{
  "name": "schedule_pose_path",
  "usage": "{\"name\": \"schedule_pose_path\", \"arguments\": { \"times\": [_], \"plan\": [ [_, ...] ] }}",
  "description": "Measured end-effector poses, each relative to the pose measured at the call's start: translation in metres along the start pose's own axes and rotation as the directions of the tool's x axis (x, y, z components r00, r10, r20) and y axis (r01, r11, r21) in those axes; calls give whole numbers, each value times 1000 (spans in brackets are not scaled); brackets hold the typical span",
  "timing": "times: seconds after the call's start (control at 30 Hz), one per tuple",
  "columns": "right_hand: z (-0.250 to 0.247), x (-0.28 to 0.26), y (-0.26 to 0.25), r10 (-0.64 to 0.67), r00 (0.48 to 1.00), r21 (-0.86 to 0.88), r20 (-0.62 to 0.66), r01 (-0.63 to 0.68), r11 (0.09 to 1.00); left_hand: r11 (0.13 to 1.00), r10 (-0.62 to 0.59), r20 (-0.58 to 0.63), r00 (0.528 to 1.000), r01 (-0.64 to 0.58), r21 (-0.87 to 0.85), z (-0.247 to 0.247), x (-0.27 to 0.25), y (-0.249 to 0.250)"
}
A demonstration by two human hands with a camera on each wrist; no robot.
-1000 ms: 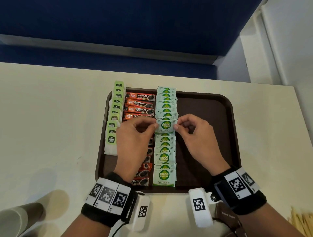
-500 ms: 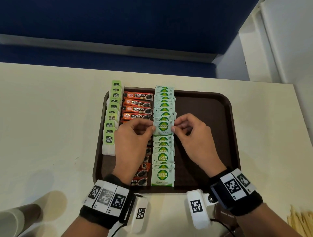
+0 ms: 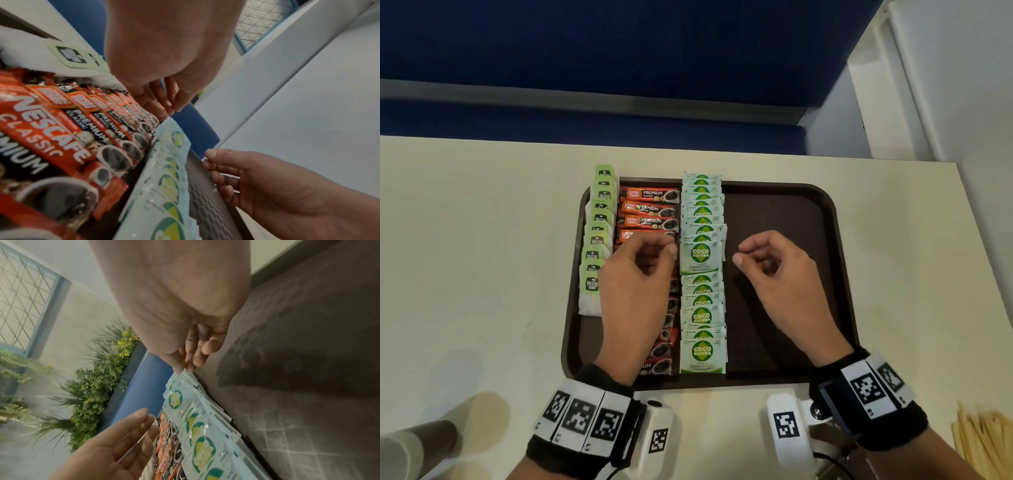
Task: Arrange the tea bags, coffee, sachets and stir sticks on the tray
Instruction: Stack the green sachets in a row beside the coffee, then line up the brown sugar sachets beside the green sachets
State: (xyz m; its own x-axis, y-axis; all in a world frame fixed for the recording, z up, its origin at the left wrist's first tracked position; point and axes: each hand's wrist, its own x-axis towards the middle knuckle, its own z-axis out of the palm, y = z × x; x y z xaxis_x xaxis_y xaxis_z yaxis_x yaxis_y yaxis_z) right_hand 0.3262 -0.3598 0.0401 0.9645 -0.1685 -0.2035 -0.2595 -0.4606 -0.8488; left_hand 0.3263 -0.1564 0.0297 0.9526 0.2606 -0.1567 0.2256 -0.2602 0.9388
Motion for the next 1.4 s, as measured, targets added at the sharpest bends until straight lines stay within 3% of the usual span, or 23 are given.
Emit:
{"name": "schedule_pose_path", "arguments": {
  "times": [0.13, 0.23, 0.37, 0.5, 0.63, 0.73, 0.8, 0.9, 1.0, 1.07, 1.17, 1.3, 1.4],
  "plan": [
    [-13, -35, 3, 19, 1000, 60, 20, -20, 998, 999, 38, 154, 987, -39, 2, 13, -13, 17],
    [-19, -71, 10, 63, 997, 118, 40, -68, 991, 997, 63, 321, 945, -72, 17, 30, -27, 31],
    [-31, -122, 25, 132, 991, 131, 7, -132, 983, 991, 83, 531, 844, -127, 46, 57, -55, 43],
    [-55, -173, 46, 217, 965, 88, -145, -206, 975, 965, 100, 708, 699, -241, 102, 84, -94, 48],
    [-84, -221, 74, 313, 865, 31, -392, -327, 944, 892, 58, 847, 529, -408, 194, 109, -141, 43],
    [-99, -257, 98, 390, 751, 80, -533, -414, 907, 826, 29, 892, 451, -514, 233, 121, -173, 40],
    [-104, -279, 114, 415, 693, 47, -589, -483, 874, 726, 19, 913, 408, -633, 268, 125, -188, 37],
    [-101, -299, 129, 540, 629, 114, -559, -587, 802, 565, -2, 920, 391, -759, 324, 128, -202, 33],
    [-92, -307, 136, 618, 615, 172, -490, -626, 760, 426, -69, 908, 413, -811, 401, 127, -208, 31],
    [-86, -308, 138, 660, 611, 218, -438, -640, 737, 383, -104, 895, 434, -813, 439, 127, -210, 30],
    [-78, -305, 136, 672, 614, 247, -415, -635, 732, 414, -132, 882, 453, -783, 464, 130, -208, 27],
    [-71, -296, 129, 652, 625, 236, -429, -620, 749, 580, -150, 893, 425, -693, 427, 137, -209, 18],
    [-66, -288, 123, 632, 650, 205, -422, -611, 765, 652, -127, 900, 417, -649, 392, 140, -211, 12]
  ]
}}
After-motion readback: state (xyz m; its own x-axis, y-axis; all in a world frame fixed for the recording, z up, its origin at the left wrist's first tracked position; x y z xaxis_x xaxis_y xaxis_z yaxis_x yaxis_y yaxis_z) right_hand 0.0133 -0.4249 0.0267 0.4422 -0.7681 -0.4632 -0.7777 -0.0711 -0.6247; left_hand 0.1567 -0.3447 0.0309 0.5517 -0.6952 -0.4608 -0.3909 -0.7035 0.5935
